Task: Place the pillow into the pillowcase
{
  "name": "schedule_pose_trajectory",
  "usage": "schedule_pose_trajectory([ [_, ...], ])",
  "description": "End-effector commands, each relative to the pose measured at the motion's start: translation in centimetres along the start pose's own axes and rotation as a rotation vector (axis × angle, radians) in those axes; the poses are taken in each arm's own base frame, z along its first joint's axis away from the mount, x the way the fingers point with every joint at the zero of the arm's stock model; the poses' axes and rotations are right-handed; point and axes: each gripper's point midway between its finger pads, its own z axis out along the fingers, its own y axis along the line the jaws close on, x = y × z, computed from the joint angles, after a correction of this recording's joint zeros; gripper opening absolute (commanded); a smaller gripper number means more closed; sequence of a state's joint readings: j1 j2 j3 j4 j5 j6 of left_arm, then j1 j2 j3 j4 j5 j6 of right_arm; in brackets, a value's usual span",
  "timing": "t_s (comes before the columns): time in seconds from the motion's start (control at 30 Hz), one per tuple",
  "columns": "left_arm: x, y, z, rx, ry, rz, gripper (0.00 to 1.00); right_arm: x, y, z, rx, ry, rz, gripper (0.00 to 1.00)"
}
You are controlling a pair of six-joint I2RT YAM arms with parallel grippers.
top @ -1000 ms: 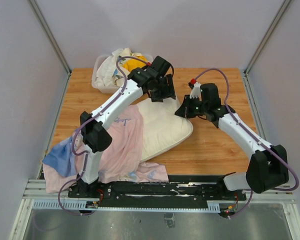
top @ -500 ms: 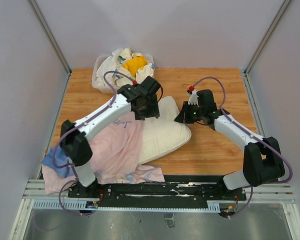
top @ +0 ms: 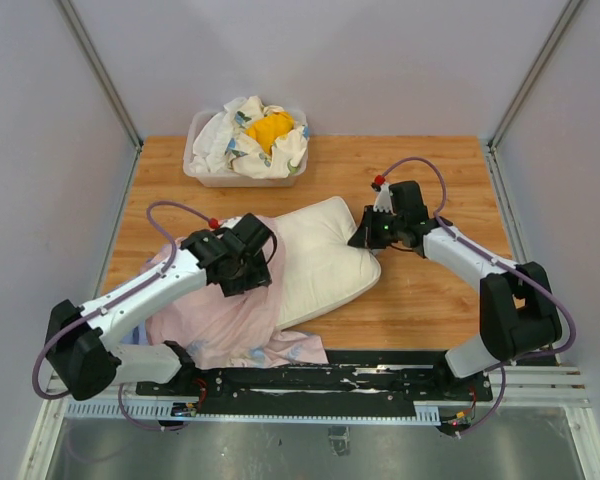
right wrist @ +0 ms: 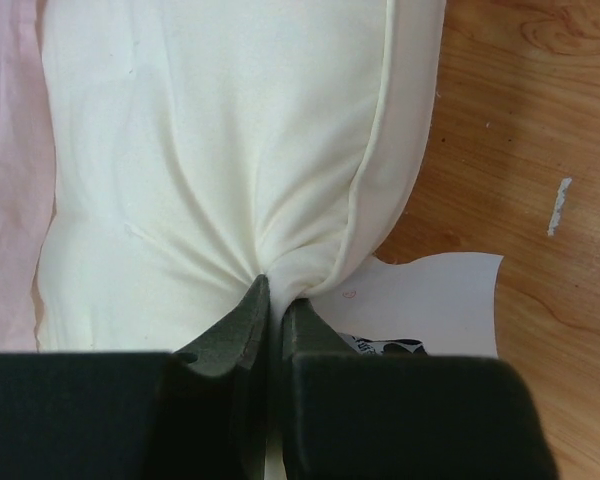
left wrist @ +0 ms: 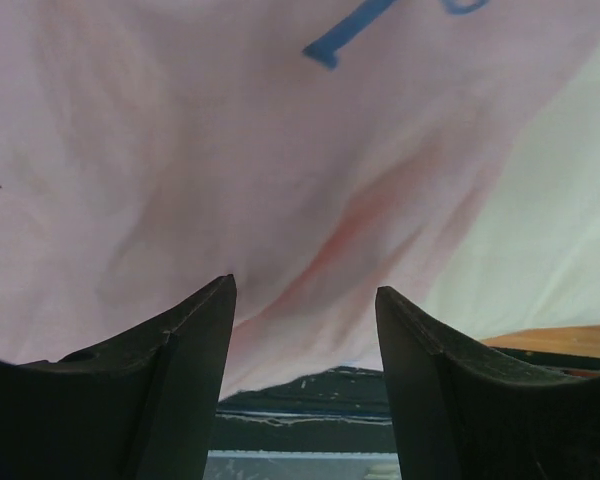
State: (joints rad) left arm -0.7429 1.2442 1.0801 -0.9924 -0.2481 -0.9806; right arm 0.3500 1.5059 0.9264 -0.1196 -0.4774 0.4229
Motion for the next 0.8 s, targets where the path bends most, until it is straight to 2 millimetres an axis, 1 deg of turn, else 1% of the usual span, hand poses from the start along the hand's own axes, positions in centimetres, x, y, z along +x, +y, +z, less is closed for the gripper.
schedule_pose_trajectory([
  [0.0, 1.8, 1.3, 2.4, -0.029, 0.018, -0.049, 0.63, -1.9, 1.3, -0.5, -0.053, -0.038, -0.012, 0.01],
  [0.17, 3.1, 2.4, 5.0, -0.085, 0.044, -0.020, 0.62, -2.0, 1.3, -0.9, -0.045, -0.043, -0.010, 0.01],
  [0.3, 2.9, 2.5, 7.4, -0.095, 0.067, -0.009, 0.62, -1.9, 1.1, -1.4, -0.034, -0.058, -0.005, 0.01],
  [0.4, 1.4, 1.7, 8.5, -0.102, 0.044, 0.022, 0.61, -1.7, 1.1, -1.8, -0.032, -0.063, -0.003, 0.01],
  [0.57, -2.0, -0.2, 10.3, -0.124, 0.011, 0.080, 0.61, -1.1, 1.0, -2.2, -0.028, -0.068, 0.014, 0.01],
  [0.67, -3.5, -0.7, 11.2, -0.139, 0.003, 0.108, 0.61, -1.0, 1.0, -2.3, -0.029, -0.068, 0.018, 0.01],
  [0.77, -5.2, -1.1, 11.8, -0.143, -0.009, 0.122, 0.61, -0.9, 1.0, -2.4, -0.028, -0.070, 0.023, 0.01],
])
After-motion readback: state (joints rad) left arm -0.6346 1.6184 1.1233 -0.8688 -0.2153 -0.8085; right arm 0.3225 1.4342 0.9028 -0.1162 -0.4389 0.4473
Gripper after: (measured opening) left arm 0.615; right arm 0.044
